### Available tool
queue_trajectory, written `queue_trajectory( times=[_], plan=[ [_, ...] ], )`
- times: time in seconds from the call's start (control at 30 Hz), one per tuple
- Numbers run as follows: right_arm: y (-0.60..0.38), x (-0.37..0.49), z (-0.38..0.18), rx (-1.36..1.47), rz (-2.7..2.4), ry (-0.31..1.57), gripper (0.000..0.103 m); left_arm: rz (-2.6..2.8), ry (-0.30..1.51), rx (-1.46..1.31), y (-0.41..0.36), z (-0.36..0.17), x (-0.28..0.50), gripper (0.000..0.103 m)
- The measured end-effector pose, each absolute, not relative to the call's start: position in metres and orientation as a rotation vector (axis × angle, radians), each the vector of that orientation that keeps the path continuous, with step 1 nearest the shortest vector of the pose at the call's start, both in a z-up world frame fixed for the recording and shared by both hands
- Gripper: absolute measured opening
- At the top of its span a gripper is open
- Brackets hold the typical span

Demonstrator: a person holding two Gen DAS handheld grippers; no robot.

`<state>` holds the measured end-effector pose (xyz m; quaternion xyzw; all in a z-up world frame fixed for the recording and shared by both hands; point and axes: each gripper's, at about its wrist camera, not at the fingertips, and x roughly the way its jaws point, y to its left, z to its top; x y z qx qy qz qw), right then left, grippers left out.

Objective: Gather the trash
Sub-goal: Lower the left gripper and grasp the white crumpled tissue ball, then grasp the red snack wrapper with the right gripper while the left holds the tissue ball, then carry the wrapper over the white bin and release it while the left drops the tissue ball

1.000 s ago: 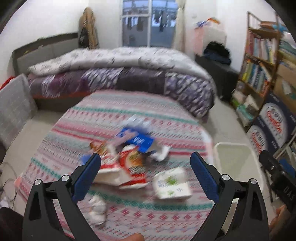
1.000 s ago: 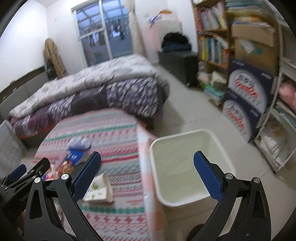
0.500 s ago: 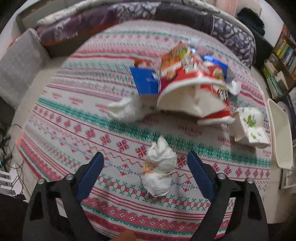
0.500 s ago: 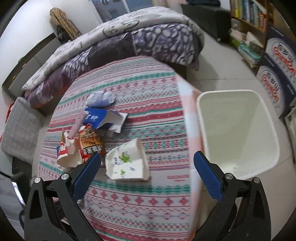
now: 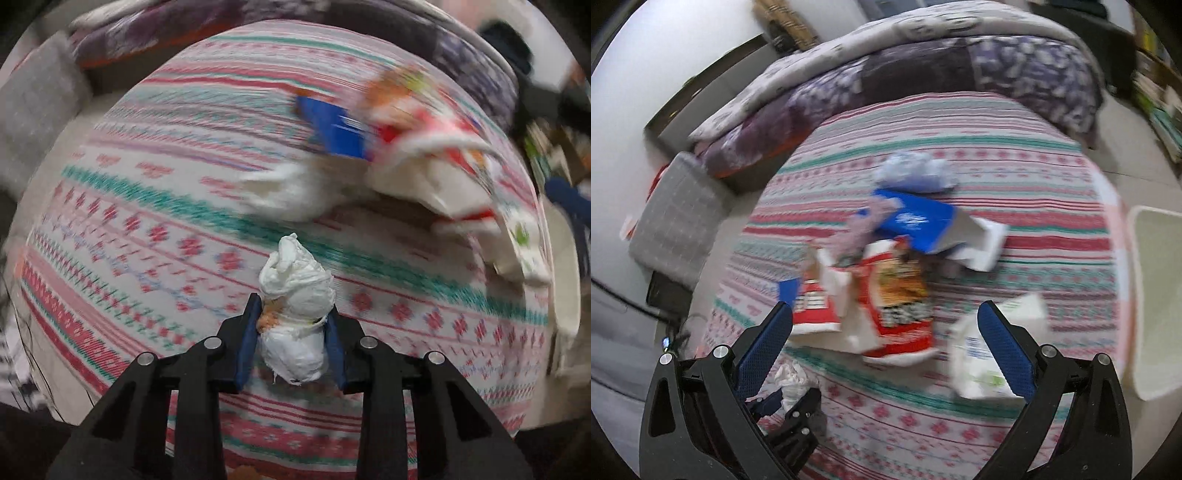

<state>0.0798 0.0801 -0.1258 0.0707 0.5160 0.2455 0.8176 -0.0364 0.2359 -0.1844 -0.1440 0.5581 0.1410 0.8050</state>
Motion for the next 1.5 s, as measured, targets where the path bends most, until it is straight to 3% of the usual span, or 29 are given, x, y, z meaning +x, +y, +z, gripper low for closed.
queue_trajectory(
  times=[0.27,0.37,0.43,0.63,1.1,1.5],
  plan=[
    [0.111,0.088,-0.158,0.358,0.635,1.234,0.081,0.400,1.125,-0.511,0.291,-0.171,-0.046,0.033],
    [0.118,0.092,-0.164,0.410,0.651,1.245,0.063,0.400,1.123,-0.543,0.296,-0.171,-0.046,0.033],
    [0.121,0.092,-0.166,0.429,0.657,1.249,0.042,0.394,1.123,-0.549,0.298,-0.171,-0.048,0.033],
    [0.121,0.090,-0.159,0.425,0.679,1.202,0.025,0.396,1.079,-0.547,0.300,-0.166,-0.047,0.033],
    [0.080,0.067,-0.061,0.173,0.587,0.772,0.024,0.358,0.785,-0.314,0.257,-0.082,-0.031,0.033],
    [-0.013,0.062,-0.016,0.106,0.338,0.583,0.024,0.255,0.677,-0.201,0.195,-0.017,0.010,0.033]
  ],
)
